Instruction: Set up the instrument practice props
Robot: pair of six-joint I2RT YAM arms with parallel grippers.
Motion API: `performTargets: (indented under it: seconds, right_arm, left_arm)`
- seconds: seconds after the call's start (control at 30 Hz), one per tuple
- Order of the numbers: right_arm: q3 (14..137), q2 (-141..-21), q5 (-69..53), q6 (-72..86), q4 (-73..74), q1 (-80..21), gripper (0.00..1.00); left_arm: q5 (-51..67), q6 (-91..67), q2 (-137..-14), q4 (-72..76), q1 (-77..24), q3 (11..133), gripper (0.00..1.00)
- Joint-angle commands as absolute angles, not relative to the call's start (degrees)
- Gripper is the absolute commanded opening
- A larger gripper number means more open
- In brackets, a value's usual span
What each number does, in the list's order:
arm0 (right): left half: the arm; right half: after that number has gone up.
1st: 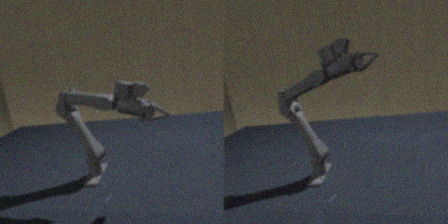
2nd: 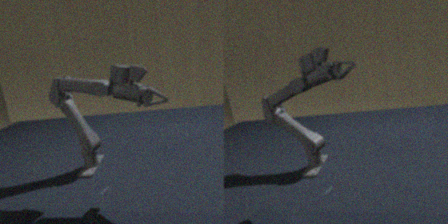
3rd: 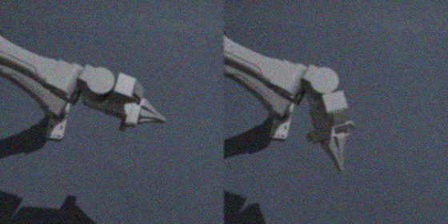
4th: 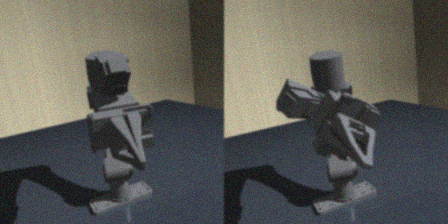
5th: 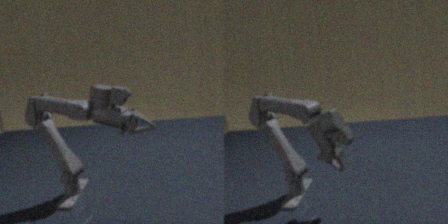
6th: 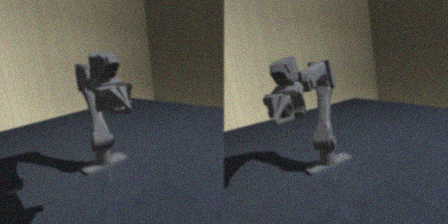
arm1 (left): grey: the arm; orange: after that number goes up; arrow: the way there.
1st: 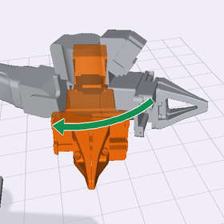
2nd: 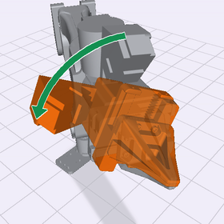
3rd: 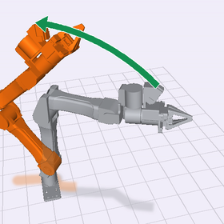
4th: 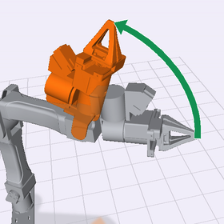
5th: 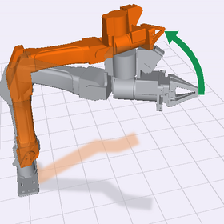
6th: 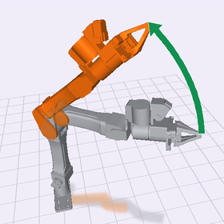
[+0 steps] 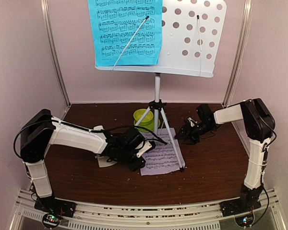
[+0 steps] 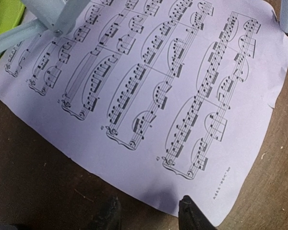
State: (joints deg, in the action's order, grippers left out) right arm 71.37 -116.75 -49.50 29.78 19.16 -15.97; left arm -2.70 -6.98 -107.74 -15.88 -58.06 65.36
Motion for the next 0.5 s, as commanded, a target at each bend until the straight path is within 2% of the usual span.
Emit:
performTargets:
  seconds: [0.0, 0.47]
  right_arm:
    - [71.47, -122.32, -47.26, 28.97, 22.01, -18.37, 0.56]
    - [66.40, -122.12, -56.28, 39.66, 5.73, -19.44, 0.55]
  left_arm:
    - [1.04, -4.94, -110.22, -12.30, -57.13, 64.61, 0.41]
    - [7.66, -0.57, -113.55, -9.63, -54.06, 65.34, 0.34]
